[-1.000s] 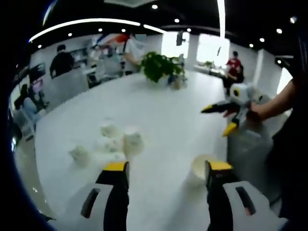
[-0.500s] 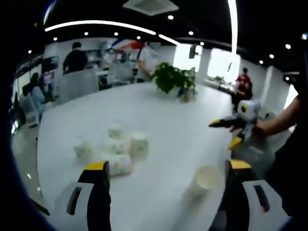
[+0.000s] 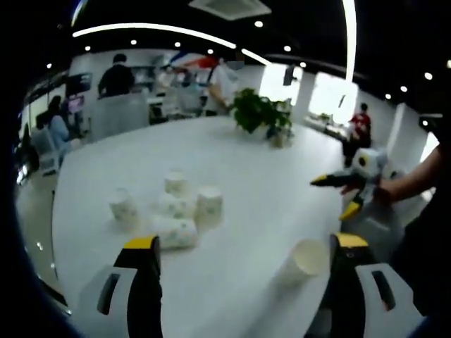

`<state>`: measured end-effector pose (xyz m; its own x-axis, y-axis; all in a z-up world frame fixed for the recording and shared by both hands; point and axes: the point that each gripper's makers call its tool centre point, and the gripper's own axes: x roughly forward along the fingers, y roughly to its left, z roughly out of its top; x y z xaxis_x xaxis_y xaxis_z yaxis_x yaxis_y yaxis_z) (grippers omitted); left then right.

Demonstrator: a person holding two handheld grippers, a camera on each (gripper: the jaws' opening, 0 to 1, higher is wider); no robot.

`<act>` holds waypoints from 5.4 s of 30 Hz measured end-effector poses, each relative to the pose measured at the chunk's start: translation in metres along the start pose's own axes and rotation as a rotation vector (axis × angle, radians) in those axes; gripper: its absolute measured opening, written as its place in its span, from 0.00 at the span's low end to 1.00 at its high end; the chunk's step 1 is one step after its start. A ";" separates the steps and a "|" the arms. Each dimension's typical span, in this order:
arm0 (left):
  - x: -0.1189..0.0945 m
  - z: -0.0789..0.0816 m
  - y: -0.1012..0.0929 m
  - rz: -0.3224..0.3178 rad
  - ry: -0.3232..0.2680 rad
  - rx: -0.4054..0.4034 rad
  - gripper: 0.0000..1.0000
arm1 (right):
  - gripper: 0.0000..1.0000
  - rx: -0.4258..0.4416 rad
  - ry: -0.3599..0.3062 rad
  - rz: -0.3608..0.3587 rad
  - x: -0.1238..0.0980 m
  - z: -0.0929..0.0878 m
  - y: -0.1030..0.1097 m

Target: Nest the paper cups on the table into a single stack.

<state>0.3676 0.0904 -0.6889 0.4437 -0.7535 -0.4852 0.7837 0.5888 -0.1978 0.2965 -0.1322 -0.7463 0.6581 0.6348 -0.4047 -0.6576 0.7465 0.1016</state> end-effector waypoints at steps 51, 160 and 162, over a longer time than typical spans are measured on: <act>0.093 -0.039 0.094 -0.074 -0.004 -0.140 0.86 | 0.82 -0.015 0.147 0.045 0.004 -0.019 -0.010; 0.000 0.034 -0.122 -0.461 0.364 0.427 0.00 | 0.83 -0.002 -0.069 -0.014 0.001 0.025 -0.008; -0.003 0.032 -0.128 -0.475 0.389 0.466 0.00 | 0.83 0.002 -0.076 -0.018 0.001 0.026 -0.009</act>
<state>0.2799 0.0077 -0.6348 -0.1031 -0.6868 -0.7195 0.9923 -0.0210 -0.1221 0.3125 -0.1325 -0.7237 0.6958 0.6349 -0.3360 -0.6449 0.7581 0.0970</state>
